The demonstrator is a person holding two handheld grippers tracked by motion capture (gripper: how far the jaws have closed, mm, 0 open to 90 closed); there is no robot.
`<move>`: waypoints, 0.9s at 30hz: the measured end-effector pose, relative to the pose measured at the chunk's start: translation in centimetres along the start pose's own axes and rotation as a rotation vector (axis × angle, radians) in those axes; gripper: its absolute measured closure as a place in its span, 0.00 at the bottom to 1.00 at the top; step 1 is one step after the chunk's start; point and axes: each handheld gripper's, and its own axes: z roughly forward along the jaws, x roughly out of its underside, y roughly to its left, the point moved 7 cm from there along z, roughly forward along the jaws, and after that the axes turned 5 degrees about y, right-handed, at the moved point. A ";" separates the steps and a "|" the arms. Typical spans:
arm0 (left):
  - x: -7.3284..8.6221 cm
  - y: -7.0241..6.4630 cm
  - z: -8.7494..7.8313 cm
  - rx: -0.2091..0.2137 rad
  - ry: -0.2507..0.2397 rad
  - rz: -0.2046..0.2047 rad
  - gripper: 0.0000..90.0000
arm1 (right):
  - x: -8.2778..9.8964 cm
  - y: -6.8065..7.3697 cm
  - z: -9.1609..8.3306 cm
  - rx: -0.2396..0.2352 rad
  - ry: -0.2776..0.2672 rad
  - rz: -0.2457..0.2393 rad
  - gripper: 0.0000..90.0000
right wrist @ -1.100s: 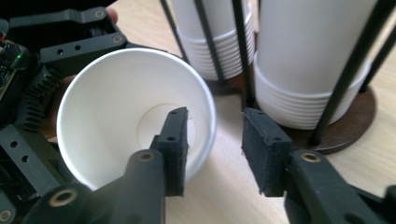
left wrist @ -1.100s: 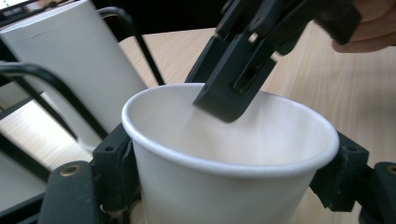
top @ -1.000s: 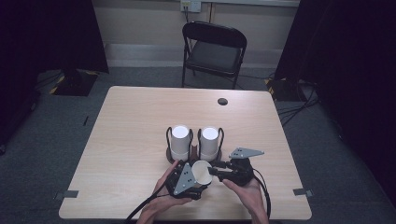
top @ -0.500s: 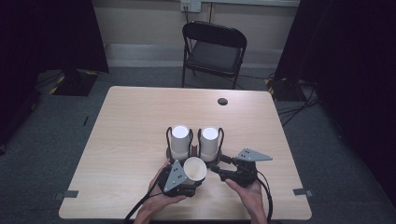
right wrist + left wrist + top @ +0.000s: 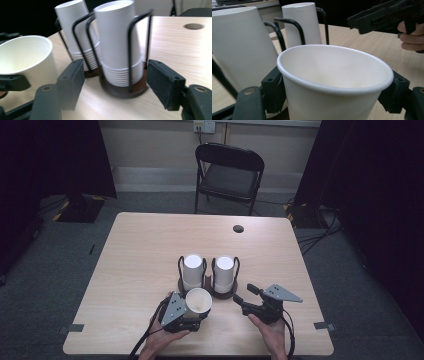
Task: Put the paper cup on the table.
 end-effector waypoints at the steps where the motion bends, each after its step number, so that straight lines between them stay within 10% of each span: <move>1: 0.1 0.2 -0.1 -0.009 -0.005 -0.007 0.26 | 0.0 -0.2 -0.1 0.011 -0.011 0.011 0.31; 14: 1.3 3.4 -2.8 -0.111 -0.010 -0.061 0.26 | 1.1 -2.7 -1.2 0.168 -0.094 0.030 0.24; 27: 2.2 7.8 -5.9 -0.248 -0.048 -0.129 0.26 | 2.7 -3.3 -0.6 0.279 -0.058 -0.019 0.19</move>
